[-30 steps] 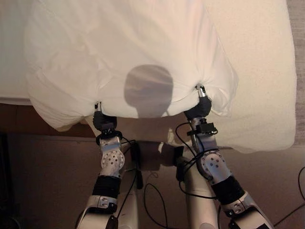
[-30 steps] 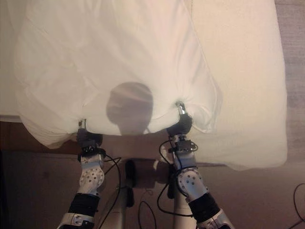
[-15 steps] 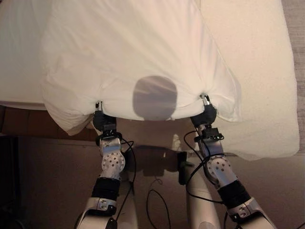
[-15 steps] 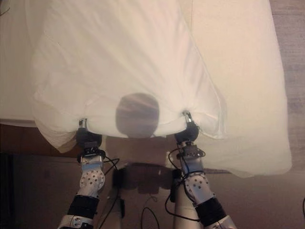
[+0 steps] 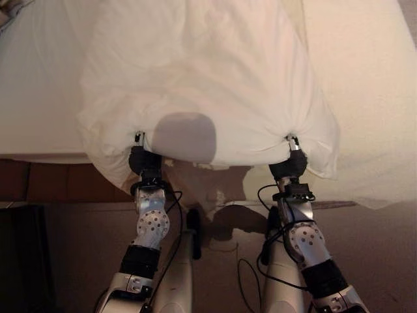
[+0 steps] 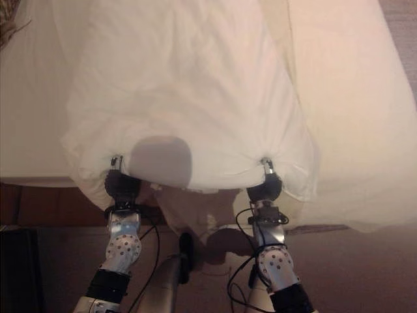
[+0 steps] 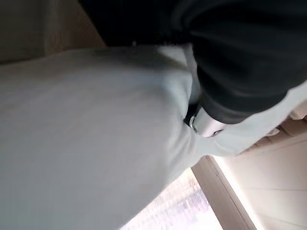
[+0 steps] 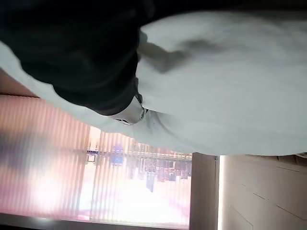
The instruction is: Make the bed
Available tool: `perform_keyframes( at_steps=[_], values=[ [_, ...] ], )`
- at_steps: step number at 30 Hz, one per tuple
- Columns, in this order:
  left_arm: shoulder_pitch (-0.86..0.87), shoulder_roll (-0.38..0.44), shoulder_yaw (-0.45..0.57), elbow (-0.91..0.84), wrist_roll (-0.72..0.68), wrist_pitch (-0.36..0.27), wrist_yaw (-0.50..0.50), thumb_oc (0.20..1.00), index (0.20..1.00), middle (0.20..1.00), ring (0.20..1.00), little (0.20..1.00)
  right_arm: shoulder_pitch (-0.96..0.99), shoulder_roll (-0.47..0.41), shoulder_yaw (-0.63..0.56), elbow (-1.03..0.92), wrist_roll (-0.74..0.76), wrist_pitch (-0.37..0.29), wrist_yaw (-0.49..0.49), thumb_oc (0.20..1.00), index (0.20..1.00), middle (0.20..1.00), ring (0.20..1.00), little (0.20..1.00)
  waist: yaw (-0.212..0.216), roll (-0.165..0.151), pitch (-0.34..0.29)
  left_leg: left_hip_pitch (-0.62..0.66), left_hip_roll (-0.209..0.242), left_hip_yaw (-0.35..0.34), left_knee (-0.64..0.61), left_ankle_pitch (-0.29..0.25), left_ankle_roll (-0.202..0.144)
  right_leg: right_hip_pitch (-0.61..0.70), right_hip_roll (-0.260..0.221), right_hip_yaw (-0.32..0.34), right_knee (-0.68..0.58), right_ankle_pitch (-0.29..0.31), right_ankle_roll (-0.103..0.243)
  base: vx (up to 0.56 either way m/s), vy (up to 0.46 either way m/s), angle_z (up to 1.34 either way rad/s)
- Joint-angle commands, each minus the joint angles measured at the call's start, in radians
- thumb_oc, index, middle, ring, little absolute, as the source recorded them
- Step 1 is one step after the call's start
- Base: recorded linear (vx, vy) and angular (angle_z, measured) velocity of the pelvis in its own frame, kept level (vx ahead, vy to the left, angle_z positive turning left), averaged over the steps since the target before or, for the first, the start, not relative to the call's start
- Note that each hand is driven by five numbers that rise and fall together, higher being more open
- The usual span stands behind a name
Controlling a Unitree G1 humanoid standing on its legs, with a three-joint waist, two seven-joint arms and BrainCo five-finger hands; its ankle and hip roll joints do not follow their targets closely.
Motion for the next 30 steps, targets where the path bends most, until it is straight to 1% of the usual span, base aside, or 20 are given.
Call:
perform_keyframes(
  at_steps=[1,2,3,4,6,10,11,12,13,14,16,18,20,21,22,24,26,27,29,30],
  values=[
    [0.006,0.036,0.079,-0.100,0.110,-0.018,-0.002,0.200,0.200,0.200,0.200,0.200,0.014,-0.017,-0.033,-0.050,-0.023,-0.056,0.063,0.200,0.200,0.200,0.200,0.200,-0.028,-0.001,-0.072,0.090,-0.074,-0.073,-0.241,0.096,-0.045,0.129,0.134,0.014,-0.228,0.107,0.007,-0.04,0.150,-0.03],
    [0.006,0.036,0.079,-0.100,0.110,-0.018,-0.002,0.200,0.200,0.200,0.200,0.200,0.014,-0.017,-0.033,-0.050,-0.023,-0.056,0.063,0.200,0.200,0.200,0.200,0.200,-0.028,-0.001,-0.073,0.090,-0.074,-0.073,-0.242,0.097,-0.045,0.129,0.134,0.015,-0.229,0.108,0.007,-0.05,0.222,-0.10],
    [0.018,0.026,0.081,-0.094,0.120,-0.020,0.013,0.200,0.200,0.200,0.200,0.200,0.023,-0.022,-0.030,-0.042,-0.031,-0.064,0.063,0.200,0.200,0.200,0.200,0.200,-0.032,-0.004,-0.082,0.109,-0.095,-0.059,-0.276,0.107,-0.037,0.129,0.199,0.032,-0.223,0.098,-0.003,0.00,0.094,-0.25],
    [0.032,0.017,0.078,-0.094,0.129,-0.011,0.018,0.200,0.200,0.200,0.200,0.200,0.032,-0.028,-0.036,-0.040,-0.034,-0.062,0.066,0.200,0.200,0.200,0.200,0.200,-0.034,-0.001,-0.088,0.115,-0.102,-0.058,-0.286,0.114,-0.037,0.149,0.207,0.046,-0.251,0.100,-0.010,0.00,0.104,-0.27],
    [0.039,-0.001,0.069,-0.090,0.124,-0.016,0.028,0.200,0.200,0.200,0.200,0.200,0.037,-0.043,-0.037,-0.034,-0.043,-0.064,0.068,0.200,0.200,0.200,0.200,0.200,-0.045,0.024,-0.090,0.126,-0.116,-0.065,-0.292,0.117,-0.031,0.127,0.240,0.120,-0.240,0.102,-0.018,0.01,0.051,-0.19],
    [0.047,-0.034,0.072,-0.070,0.105,-0.020,0.040,0.200,0.200,0.200,0.200,0.200,0.050,-0.049,-0.054,-0.027,-0.034,-0.059,0.065,0.200,0.200,0.200,0.200,0.200,-0.054,0.063,-0.100,0.116,-0.114,-0.057,-0.288,0.130,-0.038,0.129,0.213,0.129,-0.265,0.117,-0.015,-0.04,-0.041,-0.10],
    [0.051,-0.044,0.070,-0.064,0.095,-0.011,0.036,0.200,0.200,0.200,0.200,0.200,0.061,-0.048,-0.071,-0.026,-0.034,-0.066,0.052,0.200,0.200,0.200,0.200,0.200,-0.064,0.073,-0.115,0.103,-0.105,-0.029,-0.263,0.139,-0.074,0.171,0.187,0.113,-0.340,0.120,-0.014,-0.04,-0.120,0.11],
    [0.051,-0.044,0.070,-0.064,0.095,-0.011,0.036,0.200,0.200,0.200,0.200,0.200,0.062,-0.048,-0.071,-0.026,-0.034,-0.066,0.052,0.200,0.200,0.200,0.200,0.200,-0.065,0.074,-0.114,0.101,-0.105,-0.031,-0.258,0.137,-0.075,0.175,0.187,0.111,-0.345,0.122,-0.014,-0.06,-0.168,0.22],
    [0.047,-0.043,0.066,-0.069,0.097,-0.008,0.028,0.200,0.200,0.200,0.200,0.200,0.058,-0.054,-0.078,-0.025,-0.033,-0.064,0.051,0.200,0.200,0.200,0.200,0.200,-0.072,0.074,-0.104,0.068,-0.089,-0.013,-0.184,0.145,-0.103,0.198,0.171,0.097,-0.364,0.119,-0.021,-0.08,-0.113,0.44],
    [0.045,-0.048,0.063,-0.070,0.099,-0.010,0.024,0.200,0.200,0.200,0.200,0.200,0.049,-0.062,-0.078,-0.015,-0.039,-0.057,0.050,0.200,0.200,0.200,0.200,0.200,-0.064,0.072,-0.088,0.042,-0.085,-0.041,-0.120,0.170,-0.128,0.210,0.172,0.092,-0.357,0.115,-0.031,-0.10,-0.135,0.52],
    [0.044,-0.054,0.069,-0.074,0.094,-0.020,0.033,0.200,0.200,0.200,0.200,0.200,0.043,-0.069,-0.069,-0.004,-0.039,-0.051,0.051,0.200,0.200,0.200,0.200,0.200,-0.063,0.061,-0.086,0.033,-0.090,-0.066,-0.105,0.152,-0.117,0.204,0.173,0.095,-0.339,0.114,-0.040,-0.06,-0.098,0.44],
    [0.044,-0.055,0.075,-0.090,0.101,-0.024,0.045,0.200,0.200,0.200,0.200,0.200,0.028,-0.080,-0.068,0.001,-0.035,-0.059,0.046,0.200,0.200,0.200,0.200,0.200,-0.072,0.041,-0.088,0.043,-0.027,-0.066,-0.092,0.114,-0.085,0.189,0.156,0.099,-0.305,0.099,-0.046,-0.05,-0.063,0.21],
    [0.056,-0.042,0.082,-0.123,0.125,-0.026,0.055,0.200,0.200,0.200,0.200,0.200,0.016,-0.085,-0.058,0.004,-0.037,-0.060,0.041,0.200,0.200,0.200,0.200,0.200,-0.059,0.017,-0.092,0.061,0.042,-0.160,-0.132,0.131,-0.078,0.173,0.137,0.108,-0.273,0.085,-0.046,-0.02,0.022,0.18],
    [0.055,-0.036,0.090,-0.138,0.134,-0.036,0.069,0.200,0.200,0.200,0.200,0.200,0.014,-0.079,-0.053,0.009,-0.031,-0.061,0.042,0.200,0.200,0.200,0.200,0.200,-0.050,0.004,-0.094,0.075,0.082,-0.235,-0.182,0.176,-0.090,0.155,0.135,0.119,-0.246,0.078,-0.047,0.02,0.075,0.10],
    [0.056,-0.029,0.094,-0.145,0.140,-0.039,0.078,0.200,0.200,0.200,0.200,0.200,0.015,-0.079,-0.049,0.012,-0.024,-0.061,0.041,0.200,0.200,0.200,0.200,0.200,-0.048,0.001,-0.091,0.100,0.120,-0.261,-0.225,0.202,-0.097,0.150,0.134,0.121,-0.224,0.062,-0.047,0.02,0.138,-0.03],
    [0.049,-0.019,0.108,-0.151,0.132,-0.058,0.087,0.200,0.200,0.200,0.200,0.200,0.009,-0.065,-0.042,0.024,-0.010,-0.067,0.036,0.200,0.200,0.200,0.200,0.200,-0.039,-0.002,-0.096,0.130,0.216,-0.279,-0.345,0.296,-0.137,0.124,0.133,0.119,-0.177,0.045,-0.039,0.04,0.257,-0.07],
    [0.047,-0.014,0.101,-0.147,0.117,-0.057,0.074,0.200,0.200,0.200,0.200,0.200,0.018,-0.066,-0.043,0.035,-0.002,-0.072,0.029,0.200,0.200,0.200,0.200,0.200,-0.038,0.008,-0.103,0.185,0.280,-0.183,-0.478,0.350,-0.167,0.122,0.115,0.104,-0.165,0.029,-0.017,0.06,0.338,-0.01],
    [0.026,-0.012,0.093,-0.129,0.098,-0.058,0.068,0.200,0.200,0.200,0.200,0.200,0.021,-0.064,-0.044,0.031,-0.003,-0.074,0.031,0.200,0.200,0.200,0.200,0.200,-0.043,0.022,-0.108,0.184,0.283,-0.133,-0.485,0.317,-0.177,0.116,0.104,0.090,-0.173,0.041,0.001,0.02,0.425,0.10],
    [0.000,0.006,0.070,-0.088,0.086,-0.063,0.051,0.200,0.200,0.200,0.200,0.200,0.021,-0.062,-0.029,0.031,-0.020,-0.062,0.032,0.200,0.200,0.200,0.200,0.200,-0.034,0.014,-0.104,0.169,0.242,-0.181,-0.465,0.293,-0.180,0.119,0.073,0.106,-0.229,0.094,0.040,-0.01,0.410,0.24],
    [-0.001,0.007,0.070,-0.086,0.084,-0.063,0.050,0.200,0.200,0.200,0.200,0.200,0.021,-0.061,-0.029,0.031,-0.021,-0.062,0.032,0.200,0.200,0.200,0.200,0.200,-0.036,0.013,-0.105,0.163,0.239,-0.184,-0.459,0.291,-0.179,0.121,0.071,0.104,-0.236,0.097,0.042,0.01,0.402,0.07]
  ],
)
